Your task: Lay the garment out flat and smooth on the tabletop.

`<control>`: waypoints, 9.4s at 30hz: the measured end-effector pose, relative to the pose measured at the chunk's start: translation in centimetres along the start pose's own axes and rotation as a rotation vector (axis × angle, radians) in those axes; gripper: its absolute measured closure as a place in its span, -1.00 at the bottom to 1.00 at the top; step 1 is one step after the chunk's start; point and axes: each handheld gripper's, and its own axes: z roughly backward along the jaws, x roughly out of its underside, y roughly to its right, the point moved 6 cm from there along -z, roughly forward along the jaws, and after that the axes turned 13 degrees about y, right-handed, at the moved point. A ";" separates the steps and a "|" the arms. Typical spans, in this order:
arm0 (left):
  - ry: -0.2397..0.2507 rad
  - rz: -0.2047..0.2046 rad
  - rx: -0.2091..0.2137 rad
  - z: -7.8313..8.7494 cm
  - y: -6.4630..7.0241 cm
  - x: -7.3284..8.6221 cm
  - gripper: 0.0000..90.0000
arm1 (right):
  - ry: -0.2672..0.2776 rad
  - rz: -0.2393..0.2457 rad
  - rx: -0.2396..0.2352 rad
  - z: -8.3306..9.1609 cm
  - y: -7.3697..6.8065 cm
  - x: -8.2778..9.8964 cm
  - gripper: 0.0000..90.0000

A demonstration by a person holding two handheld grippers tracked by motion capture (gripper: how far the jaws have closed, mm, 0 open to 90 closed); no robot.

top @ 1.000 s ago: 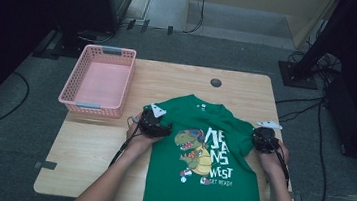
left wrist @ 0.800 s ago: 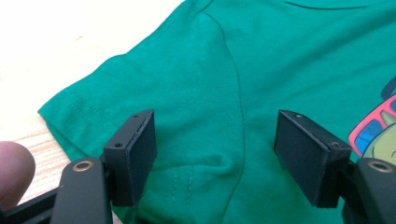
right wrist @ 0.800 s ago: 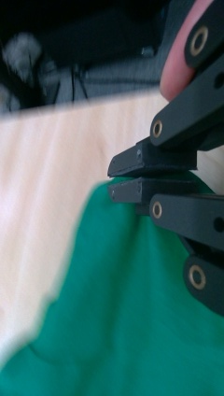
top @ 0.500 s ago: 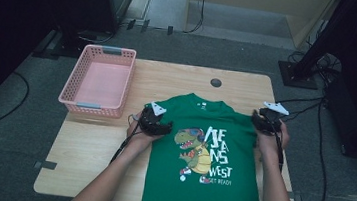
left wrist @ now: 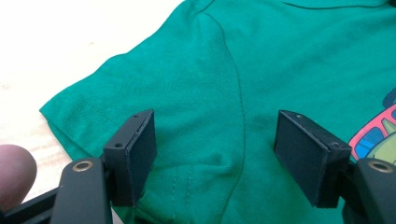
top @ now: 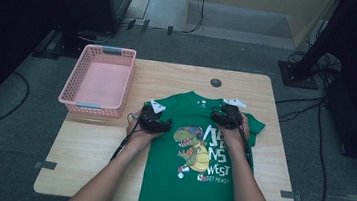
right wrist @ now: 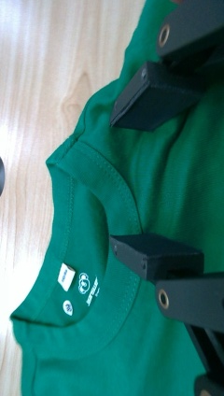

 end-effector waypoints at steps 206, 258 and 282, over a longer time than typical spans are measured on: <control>0.050 -0.054 -0.116 8.4 -3.6 0.9 -0.98 | -0.068 -0.013 0.004 21.4 12.9 11.8 -1.00; 0.033 0.014 -0.200 17.1 -9.2 7.3 -0.98 | -0.069 -0.011 0.007 21.3 12.9 11.8 -1.00; 0.013 0.066 -0.250 21.0 -12.1 9.8 -0.98 | -0.069 -0.011 0.008 21.3 12.9 11.8 -1.00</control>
